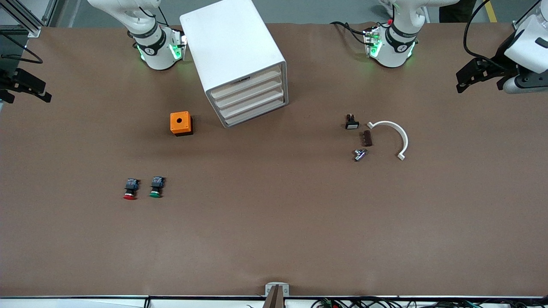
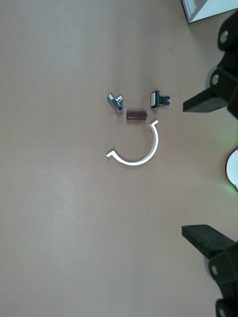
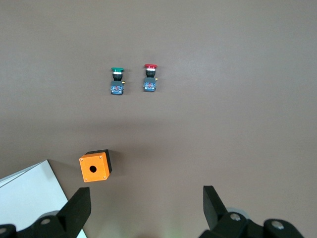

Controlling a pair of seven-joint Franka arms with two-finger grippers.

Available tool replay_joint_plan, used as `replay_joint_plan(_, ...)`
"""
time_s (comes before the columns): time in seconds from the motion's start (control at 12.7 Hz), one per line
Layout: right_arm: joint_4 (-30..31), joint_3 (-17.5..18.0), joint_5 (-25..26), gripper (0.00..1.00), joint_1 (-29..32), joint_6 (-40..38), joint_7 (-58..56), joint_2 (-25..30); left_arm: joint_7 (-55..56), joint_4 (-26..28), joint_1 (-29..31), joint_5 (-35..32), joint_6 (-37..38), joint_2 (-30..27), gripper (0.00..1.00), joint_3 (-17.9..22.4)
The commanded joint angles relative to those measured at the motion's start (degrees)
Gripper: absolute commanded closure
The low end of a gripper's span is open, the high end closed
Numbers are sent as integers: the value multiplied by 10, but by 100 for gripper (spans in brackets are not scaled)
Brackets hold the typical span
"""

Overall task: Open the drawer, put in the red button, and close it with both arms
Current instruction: 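Move the left gripper toward the cabinet while the right gripper reaches out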

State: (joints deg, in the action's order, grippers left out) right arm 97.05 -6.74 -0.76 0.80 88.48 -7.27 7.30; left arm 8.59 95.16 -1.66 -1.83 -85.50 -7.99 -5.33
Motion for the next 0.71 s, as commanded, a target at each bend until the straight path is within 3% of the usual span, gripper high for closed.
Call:
replay_joint_plan(0.0,2,8,-1,0,11,0,-6,8,-8,-15,5,1,12,9,0,1)
replay_joint_plan(0.63,-22,8,-1,0,12,-2,-6,-1,1,-47,3,10,5,118,0,-1)
